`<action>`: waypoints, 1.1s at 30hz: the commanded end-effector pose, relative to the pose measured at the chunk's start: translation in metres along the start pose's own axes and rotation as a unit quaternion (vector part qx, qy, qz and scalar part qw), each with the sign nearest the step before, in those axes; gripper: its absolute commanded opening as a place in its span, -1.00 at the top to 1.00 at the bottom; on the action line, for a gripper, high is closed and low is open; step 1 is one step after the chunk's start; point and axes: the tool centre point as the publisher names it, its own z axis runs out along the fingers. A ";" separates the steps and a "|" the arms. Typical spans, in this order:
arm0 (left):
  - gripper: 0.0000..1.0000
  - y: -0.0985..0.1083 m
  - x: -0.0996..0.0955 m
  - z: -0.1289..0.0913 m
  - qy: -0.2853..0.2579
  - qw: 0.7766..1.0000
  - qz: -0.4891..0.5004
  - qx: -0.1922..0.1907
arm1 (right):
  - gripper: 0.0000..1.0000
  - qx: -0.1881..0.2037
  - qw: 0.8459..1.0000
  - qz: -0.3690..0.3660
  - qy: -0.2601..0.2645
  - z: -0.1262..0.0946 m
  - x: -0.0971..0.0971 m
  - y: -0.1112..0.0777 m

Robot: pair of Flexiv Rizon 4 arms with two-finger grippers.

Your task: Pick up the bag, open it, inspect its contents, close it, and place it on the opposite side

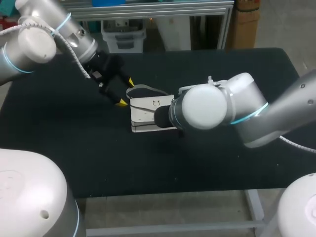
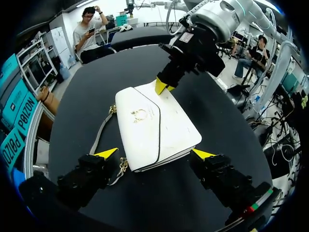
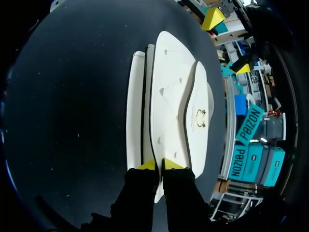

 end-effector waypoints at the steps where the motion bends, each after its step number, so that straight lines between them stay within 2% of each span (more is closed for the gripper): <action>1: -1.00 -0.008 0.009 0.001 -0.020 1.000 0.024 0.002 | 1.00 0.014 1.000 0.009 -0.004 -0.002 0.008 0.006; 18: -1.00 -0.012 0.008 0.002 -0.030 0.999 0.039 0.010 | 1.00 0.023 0.999 0.027 -0.004 -0.003 0.010 0.007; 20: -1.00 -0.011 0.000 0.013 -0.028 0.998 0.052 -0.013 | 1.00 0.023 0.999 0.027 -0.004 -0.003 0.010 0.007; 25: -1.00 -0.012 0.005 0.024 -0.054 0.992 0.112 0.017 | 1.00 0.023 0.999 0.027 -0.004 -0.003 0.010 0.007; 33: -1.00 -0.018 0.013 0.026 -0.092 0.985 0.142 0.038 | 1.00 0.023 0.999 0.027 -0.004 -0.003 0.010 0.007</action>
